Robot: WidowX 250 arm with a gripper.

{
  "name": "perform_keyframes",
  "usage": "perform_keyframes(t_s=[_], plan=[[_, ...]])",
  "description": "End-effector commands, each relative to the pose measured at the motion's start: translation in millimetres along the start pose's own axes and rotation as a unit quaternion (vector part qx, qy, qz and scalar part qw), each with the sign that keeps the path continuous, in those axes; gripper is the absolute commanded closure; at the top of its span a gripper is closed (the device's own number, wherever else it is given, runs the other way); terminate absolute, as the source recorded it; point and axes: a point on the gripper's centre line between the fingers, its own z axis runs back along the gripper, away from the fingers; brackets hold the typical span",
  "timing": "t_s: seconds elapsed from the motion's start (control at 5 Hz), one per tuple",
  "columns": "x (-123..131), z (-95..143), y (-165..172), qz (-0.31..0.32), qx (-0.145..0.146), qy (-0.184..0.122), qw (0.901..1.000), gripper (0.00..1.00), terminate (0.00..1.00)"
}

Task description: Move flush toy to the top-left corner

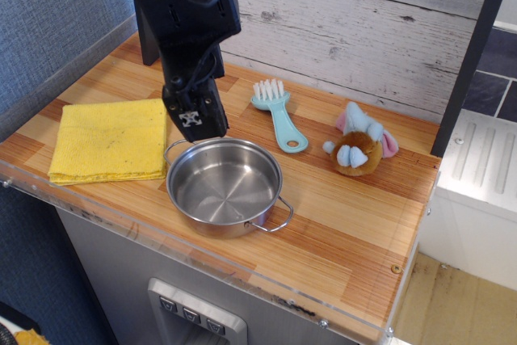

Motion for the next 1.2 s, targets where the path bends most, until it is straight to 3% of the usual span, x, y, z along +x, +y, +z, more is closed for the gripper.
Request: perform_keyframes(t_s=[0.0, 0.4, 0.6, 0.8, 1.0], plan=[[0.0, 0.0, 0.0, 0.0, 0.0, 0.0, 1.0, 0.0, 0.0], [44.0, -7.3, 5.4, 0.059, 0.023, -0.006, 0.998, 0.0, 0.0], [70.3, -19.0, 5.1, 0.122, 0.042, -0.007, 0.9916, 0.0, 0.0], [86.6, -36.1, 2.5, 0.218, 0.042, -0.012, 0.9749, 0.0, 0.0], [97.2, -51.2, 5.0, 0.26, 0.044, -0.018, 0.9645, 0.0, 0.0]])
